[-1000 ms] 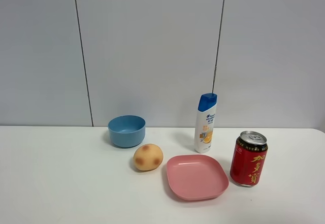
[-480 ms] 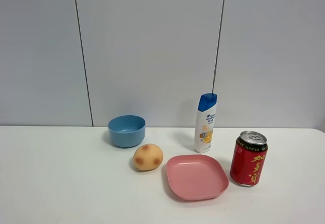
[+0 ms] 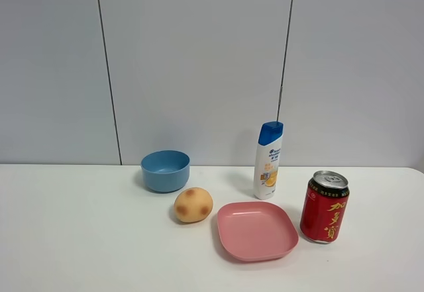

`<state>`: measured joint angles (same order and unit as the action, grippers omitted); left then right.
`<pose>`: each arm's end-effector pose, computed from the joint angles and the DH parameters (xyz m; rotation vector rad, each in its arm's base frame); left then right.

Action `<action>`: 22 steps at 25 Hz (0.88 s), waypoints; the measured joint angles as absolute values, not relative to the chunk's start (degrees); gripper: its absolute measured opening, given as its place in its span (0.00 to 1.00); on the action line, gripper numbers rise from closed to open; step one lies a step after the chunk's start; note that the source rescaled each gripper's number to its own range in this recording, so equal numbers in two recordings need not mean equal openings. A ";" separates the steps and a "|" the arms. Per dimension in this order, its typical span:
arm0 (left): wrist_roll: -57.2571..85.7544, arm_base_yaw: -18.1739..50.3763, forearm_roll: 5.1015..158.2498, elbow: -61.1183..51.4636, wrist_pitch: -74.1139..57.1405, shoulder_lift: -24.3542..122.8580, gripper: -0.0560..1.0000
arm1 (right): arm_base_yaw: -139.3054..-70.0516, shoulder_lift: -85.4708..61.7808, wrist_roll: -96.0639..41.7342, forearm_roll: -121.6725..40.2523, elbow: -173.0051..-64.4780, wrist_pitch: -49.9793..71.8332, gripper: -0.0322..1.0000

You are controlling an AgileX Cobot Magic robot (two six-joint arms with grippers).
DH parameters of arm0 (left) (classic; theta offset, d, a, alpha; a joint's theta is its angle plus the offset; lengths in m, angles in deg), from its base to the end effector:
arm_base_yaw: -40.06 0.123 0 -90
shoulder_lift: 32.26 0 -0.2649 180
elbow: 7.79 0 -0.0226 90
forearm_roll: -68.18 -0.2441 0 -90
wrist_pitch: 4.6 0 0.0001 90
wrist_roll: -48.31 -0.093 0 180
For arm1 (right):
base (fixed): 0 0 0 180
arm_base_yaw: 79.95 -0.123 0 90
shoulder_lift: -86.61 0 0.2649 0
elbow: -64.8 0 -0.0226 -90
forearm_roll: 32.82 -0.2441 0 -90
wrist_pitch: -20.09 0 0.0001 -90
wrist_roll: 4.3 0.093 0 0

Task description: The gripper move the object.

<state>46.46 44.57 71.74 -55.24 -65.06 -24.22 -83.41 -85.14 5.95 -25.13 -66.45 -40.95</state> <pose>0.0099 -0.0043 0.2763 -0.0437 2.0217 -0.0038 0.0125 -0.0102 0.2697 0.1272 2.0488 -0.0126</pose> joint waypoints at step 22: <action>46.46 44.57 71.74 -55.24 -65.06 -24.22 1.00 | -83.41 -85.14 5.95 -25.13 -66.38 -40.88 0.52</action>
